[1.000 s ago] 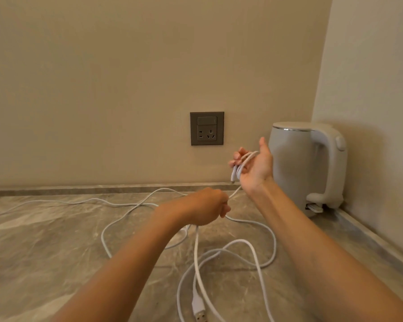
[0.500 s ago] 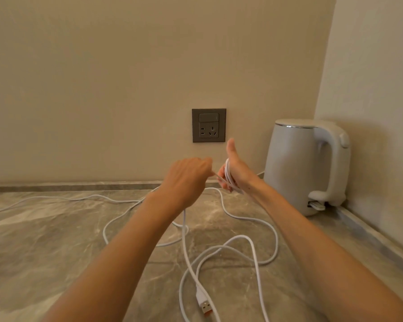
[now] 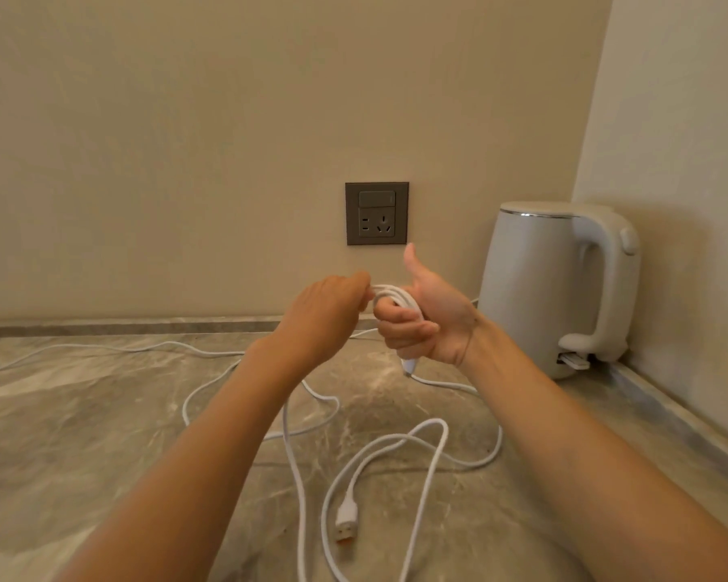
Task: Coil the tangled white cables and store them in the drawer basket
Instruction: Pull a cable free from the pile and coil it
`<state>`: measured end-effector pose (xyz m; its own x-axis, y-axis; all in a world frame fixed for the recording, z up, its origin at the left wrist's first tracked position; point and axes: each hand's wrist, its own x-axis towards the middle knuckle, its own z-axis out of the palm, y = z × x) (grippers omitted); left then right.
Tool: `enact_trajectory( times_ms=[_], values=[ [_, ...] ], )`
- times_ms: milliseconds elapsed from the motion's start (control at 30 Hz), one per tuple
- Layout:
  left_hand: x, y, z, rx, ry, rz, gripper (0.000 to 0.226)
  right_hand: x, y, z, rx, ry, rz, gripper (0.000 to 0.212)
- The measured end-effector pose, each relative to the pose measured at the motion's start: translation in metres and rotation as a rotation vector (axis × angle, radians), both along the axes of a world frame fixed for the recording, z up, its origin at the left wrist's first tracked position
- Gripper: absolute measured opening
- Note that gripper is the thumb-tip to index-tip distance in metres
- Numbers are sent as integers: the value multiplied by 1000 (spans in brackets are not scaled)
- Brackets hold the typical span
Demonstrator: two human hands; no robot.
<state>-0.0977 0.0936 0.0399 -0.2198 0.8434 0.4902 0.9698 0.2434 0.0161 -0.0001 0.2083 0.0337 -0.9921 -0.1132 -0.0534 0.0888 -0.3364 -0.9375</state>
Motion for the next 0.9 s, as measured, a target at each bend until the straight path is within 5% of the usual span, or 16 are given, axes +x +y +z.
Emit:
enact_trajectory(
  times_ms=[167,300,500,633,900],
  values=[
    [-4,3,-1,-94,-296,-77,19,-13,3,-5,-442,120,218,89],
    [-5,6,-3,-207,-408,-82,28,-13,11,-10,-642,229,170,84],
    [0,9,-11,-425,-243,30,29,-9,1,-8,-999,330,-427,70],
    [13,9,-14,-478,-160,-2,21,-8,7,-7,-1014,383,-772,53],
    [24,5,-13,-495,-167,-75,24,-11,3,-9,-898,337,-984,45]
  ],
)
